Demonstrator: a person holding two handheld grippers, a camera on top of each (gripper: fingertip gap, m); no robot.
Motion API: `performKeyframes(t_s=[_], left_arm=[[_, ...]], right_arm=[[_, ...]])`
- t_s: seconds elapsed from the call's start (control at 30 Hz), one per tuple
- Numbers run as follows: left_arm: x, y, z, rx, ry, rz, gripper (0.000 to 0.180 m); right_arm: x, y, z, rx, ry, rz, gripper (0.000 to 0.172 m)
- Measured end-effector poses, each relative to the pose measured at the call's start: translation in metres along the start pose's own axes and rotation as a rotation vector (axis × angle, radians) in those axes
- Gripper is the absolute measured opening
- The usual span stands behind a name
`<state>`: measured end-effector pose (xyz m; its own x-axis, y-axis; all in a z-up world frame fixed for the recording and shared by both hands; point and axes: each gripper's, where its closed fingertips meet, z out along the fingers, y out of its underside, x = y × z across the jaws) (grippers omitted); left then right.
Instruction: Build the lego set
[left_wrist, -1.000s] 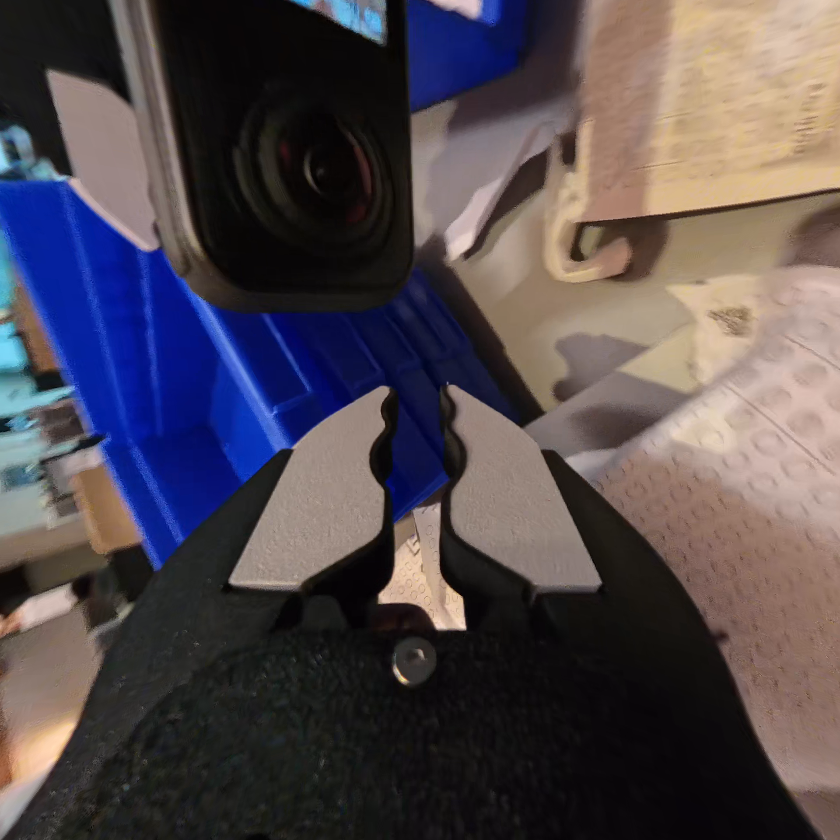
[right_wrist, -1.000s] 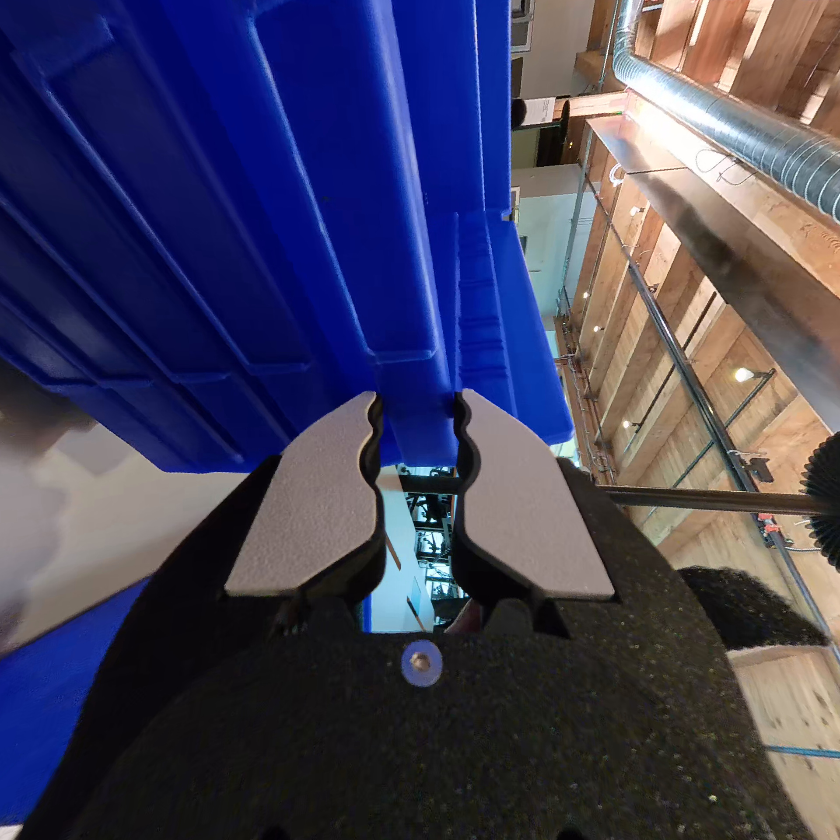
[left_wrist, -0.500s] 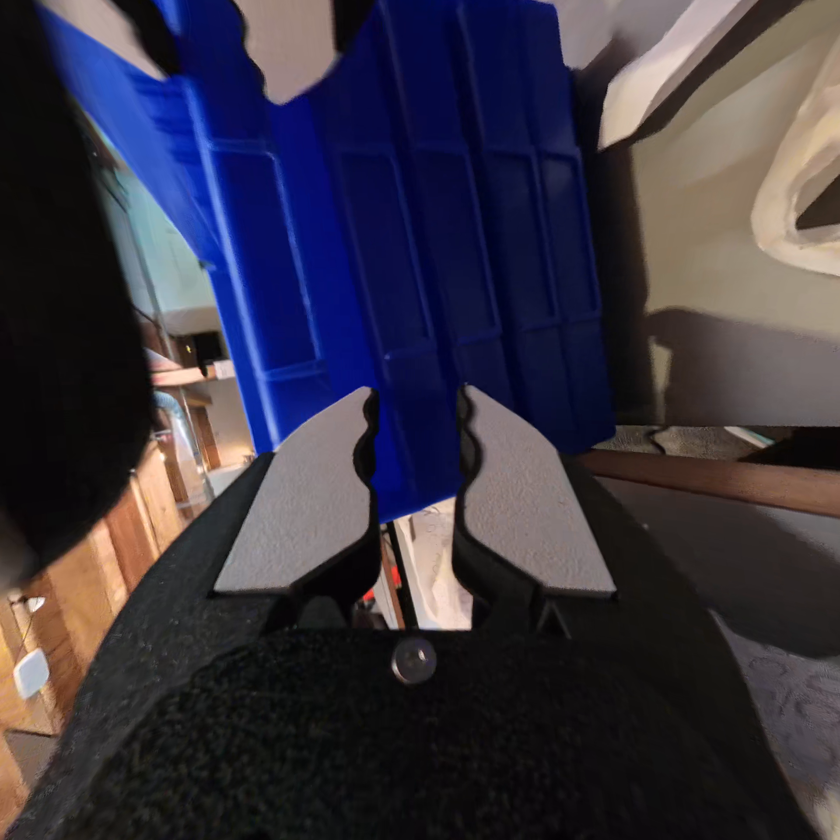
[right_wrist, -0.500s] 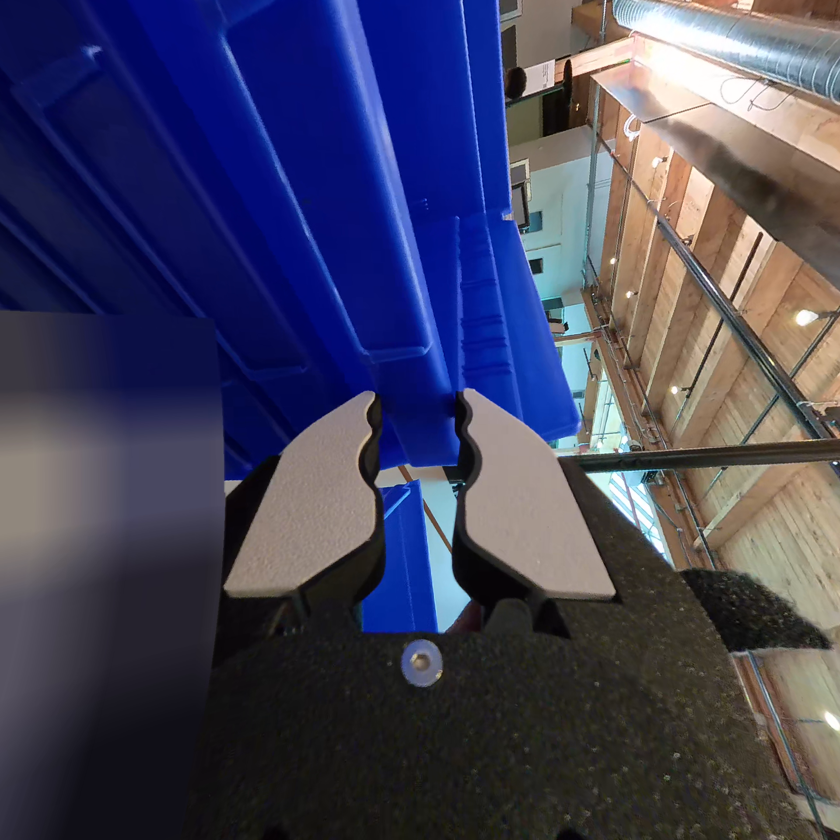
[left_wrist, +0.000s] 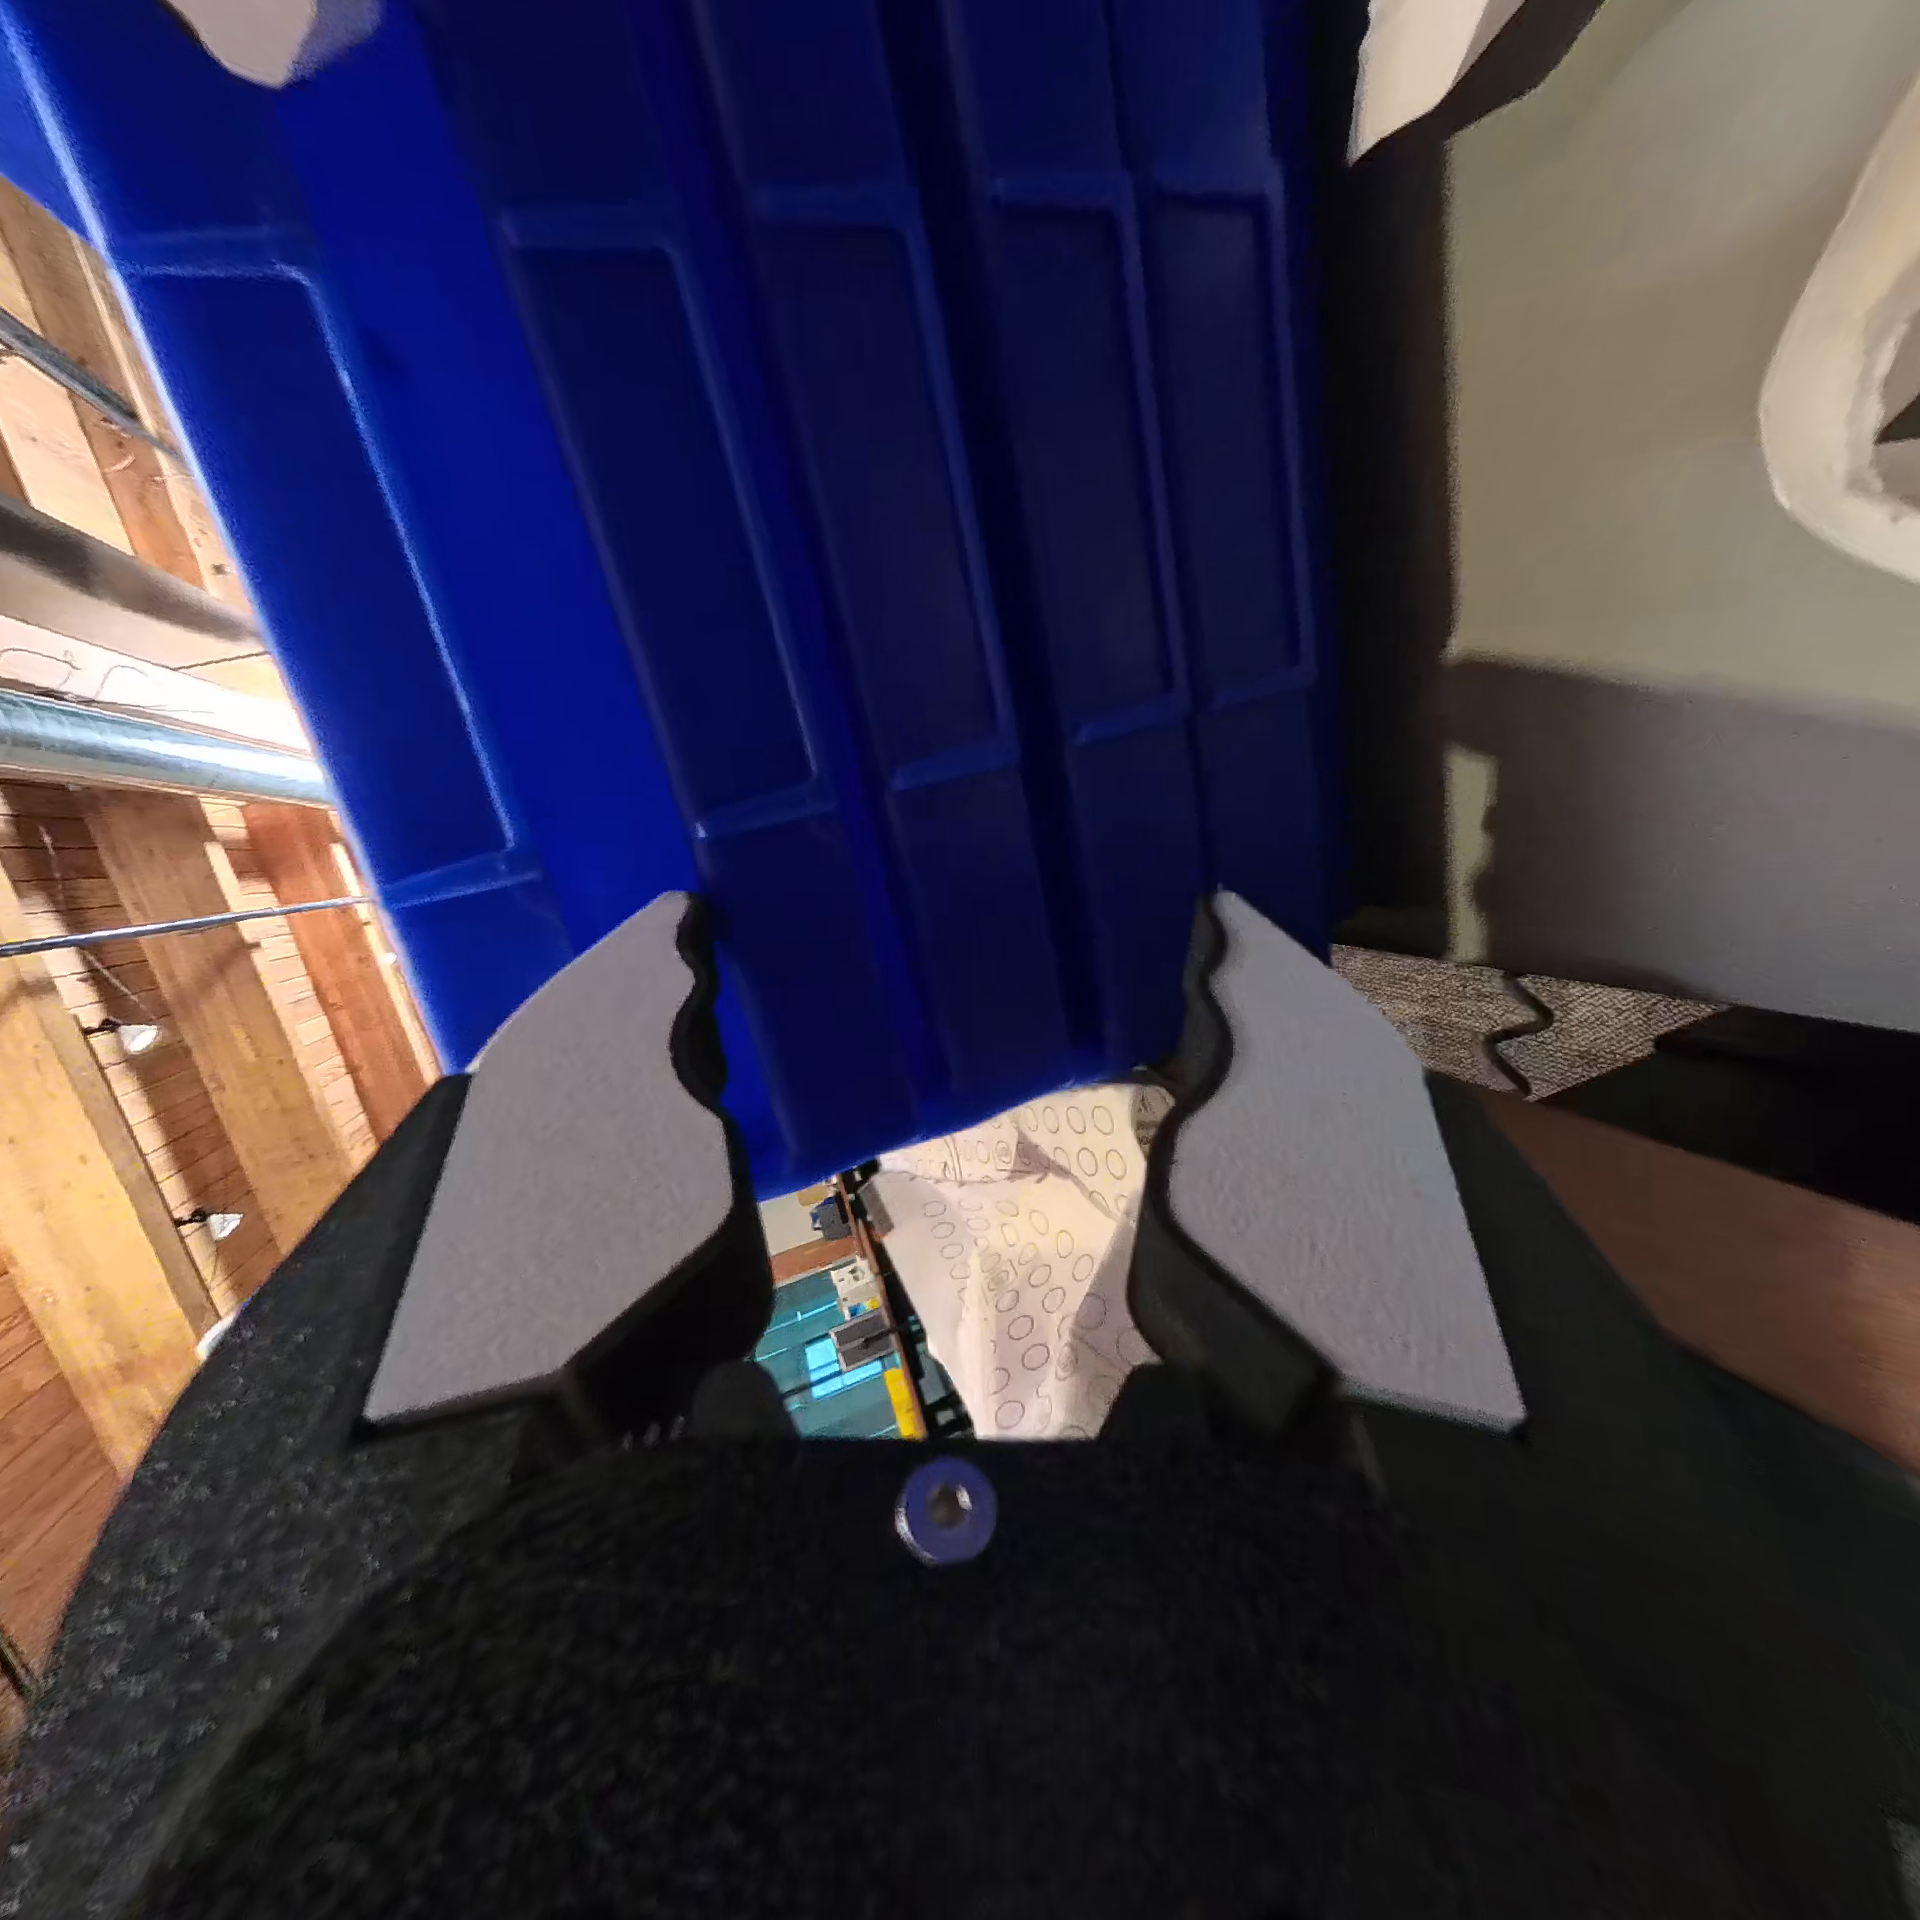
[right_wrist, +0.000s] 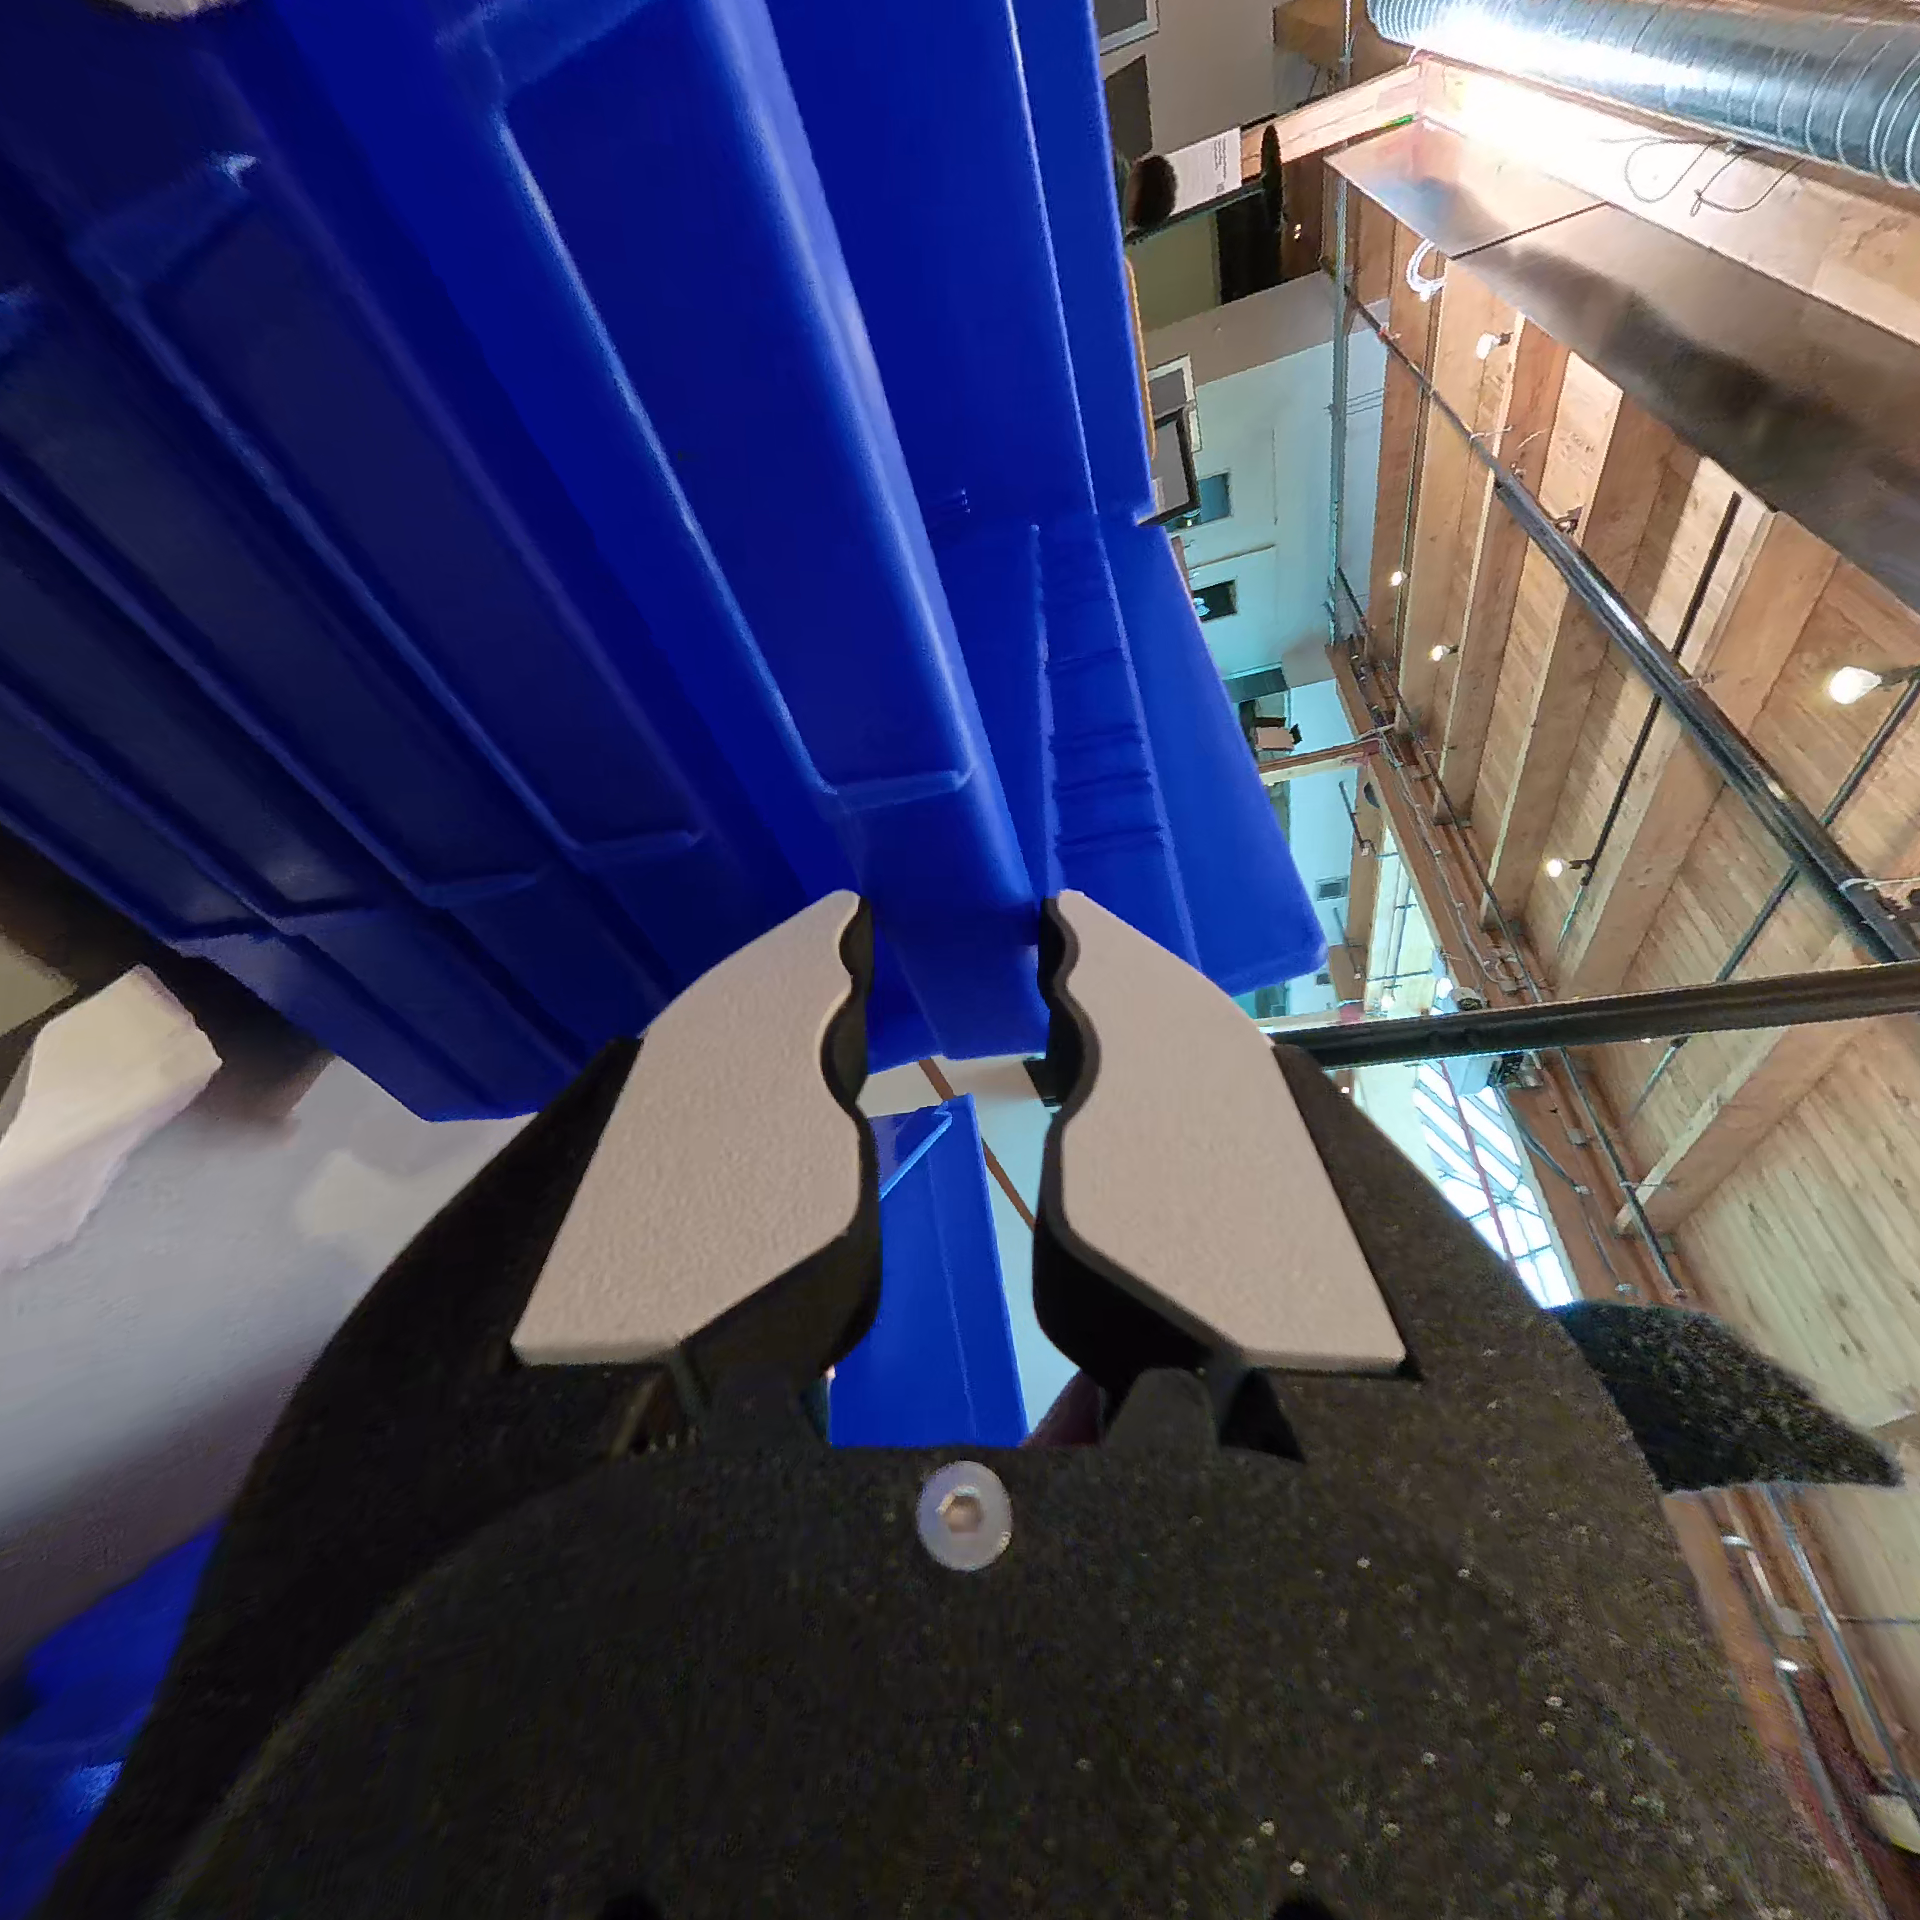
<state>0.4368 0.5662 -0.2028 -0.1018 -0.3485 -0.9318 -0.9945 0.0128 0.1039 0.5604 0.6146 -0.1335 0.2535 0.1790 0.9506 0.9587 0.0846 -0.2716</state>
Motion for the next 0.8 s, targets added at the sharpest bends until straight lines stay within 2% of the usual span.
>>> performKeyframes(t_s=[0.23, 0.47, 0.7, 0.8], left_arm=[[0.003, -0.005, -0.002, 0.045, 0.08, -0.09, 0.089], [0.002, -0.003, 0.0, 0.041, 0.048, -0.042, 0.087], [0.001, -0.001, 0.002, 0.031, 0.013, 0.014, 0.084], [0.001, 0.0, 0.004, 0.029, 0.019, 0.028, 0.084]], right_arm=[[-0.001, -0.001, 0.0, 0.002, 0.043, -0.006, 0.03], [-0.002, -0.014, -0.007, 0.036, 0.091, -0.018, 0.033], [-0.002, -0.023, -0.008, 0.063, 0.103, -0.188, 0.036], [0.002, -0.027, -0.005, 0.097, 0.106, -0.271, 0.045]])
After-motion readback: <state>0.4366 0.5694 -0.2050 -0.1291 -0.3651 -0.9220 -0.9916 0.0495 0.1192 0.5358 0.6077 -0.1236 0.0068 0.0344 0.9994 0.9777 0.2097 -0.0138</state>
